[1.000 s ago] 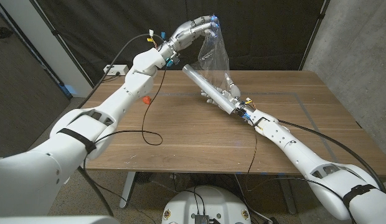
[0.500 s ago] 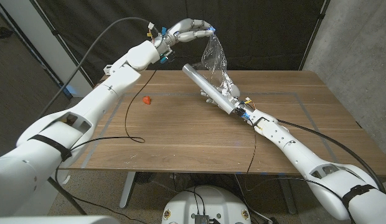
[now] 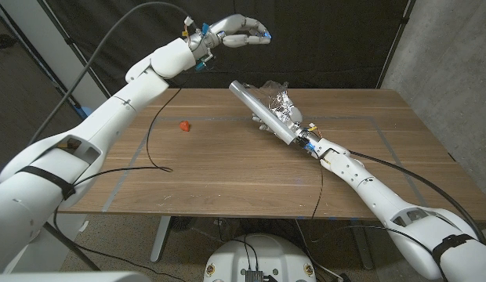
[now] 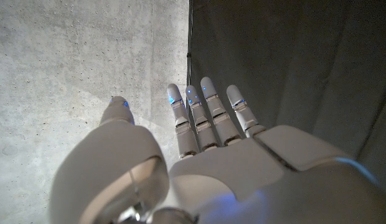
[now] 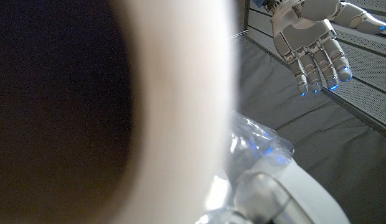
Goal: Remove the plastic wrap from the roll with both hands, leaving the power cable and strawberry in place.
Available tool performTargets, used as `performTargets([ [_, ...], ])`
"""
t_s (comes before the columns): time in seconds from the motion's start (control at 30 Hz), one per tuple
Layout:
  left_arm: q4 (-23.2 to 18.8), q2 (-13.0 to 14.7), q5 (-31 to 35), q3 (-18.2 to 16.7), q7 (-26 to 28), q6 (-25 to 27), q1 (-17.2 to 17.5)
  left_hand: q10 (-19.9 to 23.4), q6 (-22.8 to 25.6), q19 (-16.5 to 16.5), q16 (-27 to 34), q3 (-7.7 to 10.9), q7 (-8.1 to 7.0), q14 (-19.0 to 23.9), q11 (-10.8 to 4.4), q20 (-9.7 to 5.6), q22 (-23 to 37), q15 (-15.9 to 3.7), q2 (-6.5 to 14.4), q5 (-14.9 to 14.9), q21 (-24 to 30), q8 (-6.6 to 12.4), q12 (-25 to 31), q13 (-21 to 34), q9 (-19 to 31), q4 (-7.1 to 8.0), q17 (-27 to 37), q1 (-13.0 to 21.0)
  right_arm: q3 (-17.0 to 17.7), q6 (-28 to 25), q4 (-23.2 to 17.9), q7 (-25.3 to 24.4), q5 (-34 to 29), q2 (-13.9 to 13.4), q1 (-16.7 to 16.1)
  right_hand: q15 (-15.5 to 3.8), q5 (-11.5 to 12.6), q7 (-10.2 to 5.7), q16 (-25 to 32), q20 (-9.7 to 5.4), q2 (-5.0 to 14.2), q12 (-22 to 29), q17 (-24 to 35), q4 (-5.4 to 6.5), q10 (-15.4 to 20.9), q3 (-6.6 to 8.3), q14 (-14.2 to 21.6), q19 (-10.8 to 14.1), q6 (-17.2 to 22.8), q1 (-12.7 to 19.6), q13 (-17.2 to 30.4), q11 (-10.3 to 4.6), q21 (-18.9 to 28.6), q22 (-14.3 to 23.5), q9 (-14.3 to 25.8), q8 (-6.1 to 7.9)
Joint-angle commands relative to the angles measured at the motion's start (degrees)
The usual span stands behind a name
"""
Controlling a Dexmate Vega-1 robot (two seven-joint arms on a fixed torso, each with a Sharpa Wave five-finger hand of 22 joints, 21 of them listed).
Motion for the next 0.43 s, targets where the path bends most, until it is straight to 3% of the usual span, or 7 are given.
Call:
performTargets([
  [0.03,-3.3,0.1,0.8,-0.7,2.0,3.6,1.8,-0.9,-1.0,-0.7,-0.4,0.26,0.05,-0.6,0.17,0.21,-0.1,-2.36,0.3,-0.4,0.2,-0.30,0.1,0.0,0.2,-0.02,0.2,0.5,0.4,0.1,0.8,0.8,0.2,-0.6,0.1,0.04,0.0,-0.20,-0.3,0.35,-0.14,0.4,0.1,0.02,0.5,-0.17,0.6,0.5,0.6,-0.3,0.0,-0.22,-0.2,0.2,0.0,0.26],
  [0.2,-5.1,0.6,1.5,-0.8,2.6,6.5,2.6,-1.1,-1.1,-1.0,-0.5,0.21,-0.01,-0.7,0.08,0.34,-0.1,-2.35,0.3,-0.6,0.2,-0.30,0.0,-0.1,0.2,-0.01,0.2,0.4,0.1,-0.1,3.5,2.6,0.2,0.2,1.6,0.04,0.0,-0.28,-0.3,0.33,-0.13,0.5,0.1,0.03,0.6,-0.20,0.6,0.5,0.6,-0.4,0.0,-0.36,-0.4,0.2,0.0,0.27],
  [0.33,-3.5,-0.4,1.1,-0.4,3.1,7.1,2.2,-1.2,-1.6,-0.9,-0.5,0.19,-0.46,-0.6,0.00,0.40,-0.2,-2.50,0.3,-0.7,0.3,-0.45,0.0,-0.2,0.3,-0.04,0.2,0.4,0.1,-0.5,5.7,3.7,0.1,0.6,2.9,0.03,0.0,-0.29,-0.3,0.35,-0.12,0.4,0.1,0.03,0.5,-0.21,0.6,0.6,0.7,-0.4,0.0,-0.42,-0.5,0.2,0.0,0.27],
  [0.43,-3.6,-0.2,1.3,-0.3,3.5,8.0,2.7,-1.3,-2.0,-0.9,-0.6,0.21,-0.54,-0.6,0.01,0.38,-0.2,-2.47,0.4,-0.7,0.4,-0.60,0.0,-0.2,0.3,-0.07,0.1,0.4,-0.2,0.0,10.6,6.0,-0.5,1.8,5.5,-0.08,0.0,-0.30,-0.2,0.34,-0.09,0.4,0.0,0.03,0.6,-0.23,1.0,0.7,0.8,-0.4,-0.1,-0.45,-0.6,0.2,0.0,0.29],
])
